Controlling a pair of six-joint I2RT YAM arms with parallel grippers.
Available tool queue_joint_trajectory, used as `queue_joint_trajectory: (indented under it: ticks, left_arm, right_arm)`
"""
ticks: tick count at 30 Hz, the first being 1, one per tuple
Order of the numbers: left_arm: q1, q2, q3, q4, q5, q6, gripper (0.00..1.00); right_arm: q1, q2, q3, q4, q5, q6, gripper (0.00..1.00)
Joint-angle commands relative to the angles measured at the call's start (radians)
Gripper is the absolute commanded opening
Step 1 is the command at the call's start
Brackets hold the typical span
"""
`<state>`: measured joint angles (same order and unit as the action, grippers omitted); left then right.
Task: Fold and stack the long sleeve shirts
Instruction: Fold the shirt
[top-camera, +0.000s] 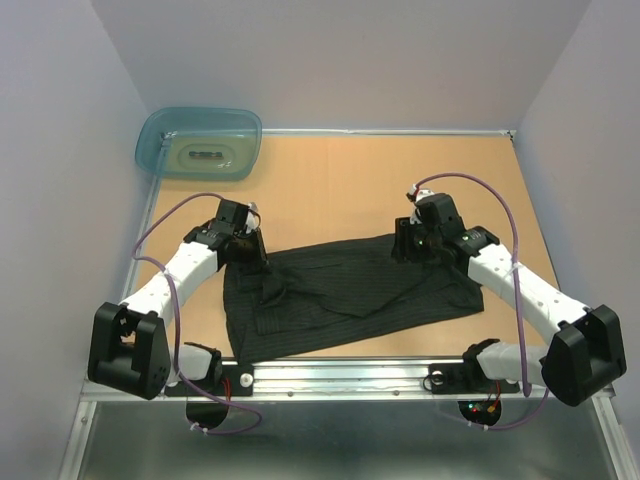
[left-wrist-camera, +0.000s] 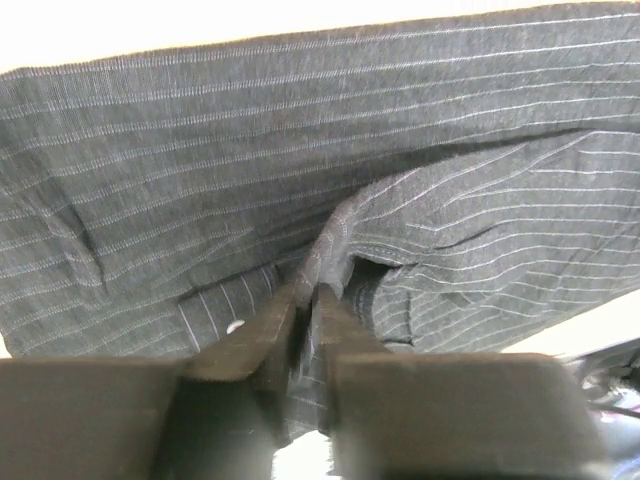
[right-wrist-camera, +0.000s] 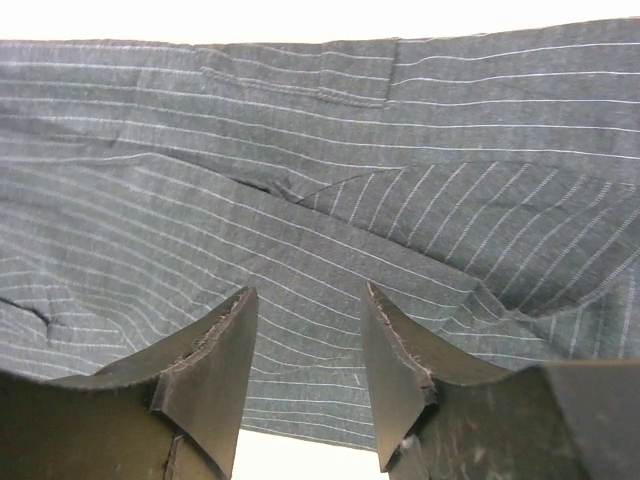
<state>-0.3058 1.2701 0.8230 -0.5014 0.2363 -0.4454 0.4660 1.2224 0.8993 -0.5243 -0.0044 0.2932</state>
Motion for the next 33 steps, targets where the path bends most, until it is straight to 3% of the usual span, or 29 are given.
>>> queue_joint_trajectory:
  ticks: [1, 3, 6, 12, 17, 22, 33]
  left_arm:
    - [0.005, -0.041, -0.002, 0.087, -0.003, 0.024, 0.48]
    - [0.005, -0.066, -0.016, 0.11, 0.003, 0.005, 0.66]
    - [0.008, -0.087, -0.047, 0.141, 0.001, -0.019, 0.76]
    - [0.027, -0.064, -0.093, 0.175, -0.023, -0.068, 0.76]
    - [0.042, -0.006, -0.136, 0.245, -0.028, -0.113, 0.76]
    - [0.057, 0.074, -0.122, 0.316, -0.035, -0.119, 0.76]
    - [0.082, 0.386, 0.112, 0.402, -0.037, -0.098, 0.76]
  right_arm:
    - [-0.001, -0.017, -0.028, 0.035, -0.06, -0.023, 0.52]
    - [0.0, -0.024, -0.033, 0.04, -0.092, -0.028, 0.52]
    - [0.002, -0.035, -0.045, 0.055, -0.146, -0.032, 0.53]
    - [0.017, 0.025, -0.057, 0.098, -0.16, -0.002, 0.53]
    - [0.016, 0.114, -0.08, 0.132, 0.028, 0.115, 0.53]
    - [-0.001, 0.245, -0.065, 0.173, 0.101, 0.165, 0.52]
    - [-0.153, 0.561, 0.125, 0.28, 0.116, 0.132, 0.52]
